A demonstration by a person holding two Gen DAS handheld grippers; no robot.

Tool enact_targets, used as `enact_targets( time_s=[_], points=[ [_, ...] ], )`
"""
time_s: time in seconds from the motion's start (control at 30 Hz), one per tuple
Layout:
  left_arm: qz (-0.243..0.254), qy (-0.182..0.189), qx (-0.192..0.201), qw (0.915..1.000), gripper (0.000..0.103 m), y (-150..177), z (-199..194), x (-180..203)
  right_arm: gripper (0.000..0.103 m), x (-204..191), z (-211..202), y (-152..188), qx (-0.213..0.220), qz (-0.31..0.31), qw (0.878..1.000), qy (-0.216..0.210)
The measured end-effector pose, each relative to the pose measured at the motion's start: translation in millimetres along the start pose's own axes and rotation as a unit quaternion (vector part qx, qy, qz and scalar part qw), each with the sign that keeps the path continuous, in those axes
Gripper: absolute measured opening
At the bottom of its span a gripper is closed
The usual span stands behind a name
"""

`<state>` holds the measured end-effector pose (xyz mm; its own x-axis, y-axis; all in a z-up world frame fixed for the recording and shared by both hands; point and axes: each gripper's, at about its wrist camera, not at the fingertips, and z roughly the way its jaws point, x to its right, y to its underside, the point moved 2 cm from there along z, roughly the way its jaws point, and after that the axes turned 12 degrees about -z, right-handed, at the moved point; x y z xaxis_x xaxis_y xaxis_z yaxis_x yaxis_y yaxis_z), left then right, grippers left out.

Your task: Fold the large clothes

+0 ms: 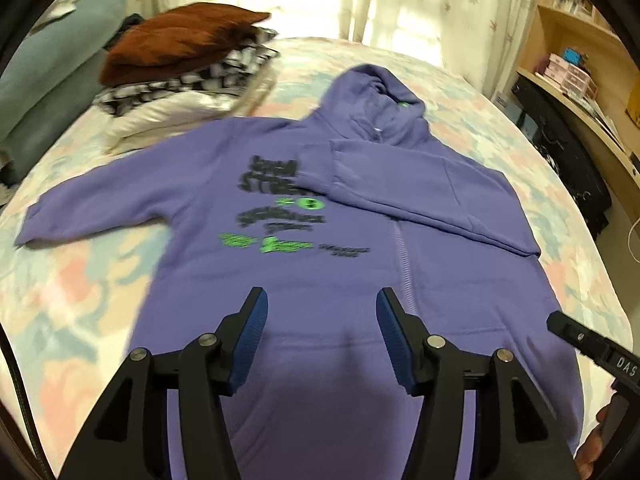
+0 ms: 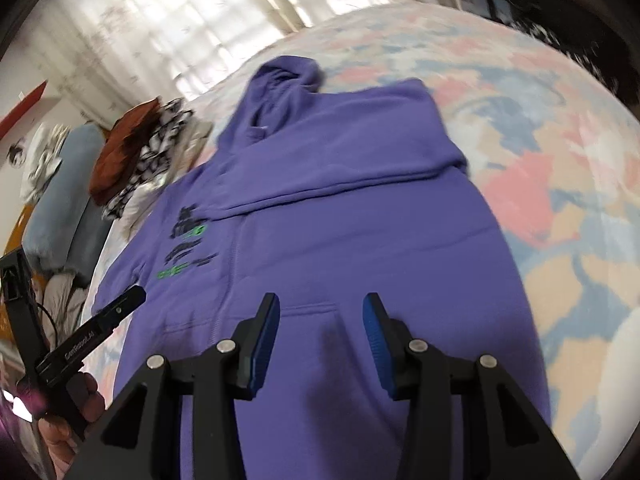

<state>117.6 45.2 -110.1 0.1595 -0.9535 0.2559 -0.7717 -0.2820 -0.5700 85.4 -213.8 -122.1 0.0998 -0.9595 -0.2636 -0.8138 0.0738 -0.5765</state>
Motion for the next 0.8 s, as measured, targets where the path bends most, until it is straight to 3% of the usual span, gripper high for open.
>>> enact_targets(
  time_s=[0.43,0.53,0.8],
  points=[
    [-0.059,-0.026,0.033,0.9974,0.067,-1.7,-55.1,-105.5,0.047,-123.0,-13.3,-10.5,0.020,-0.138,0.990,-0.010],
    [-0.072,-0.040,0.031,0.9961,0.067,-0.2,-56.0,-133.9,0.059,-155.2,-11.1,-8.8,0.026,-0.180,0.983,-0.005],
    [-0.156,-0.071,0.010,0.9852,0.067,-4.7,-32.5,-229.7,0.060,-214.3,26.5,-1.9,0.006,-0.256,0.967,0.011]
  ],
)
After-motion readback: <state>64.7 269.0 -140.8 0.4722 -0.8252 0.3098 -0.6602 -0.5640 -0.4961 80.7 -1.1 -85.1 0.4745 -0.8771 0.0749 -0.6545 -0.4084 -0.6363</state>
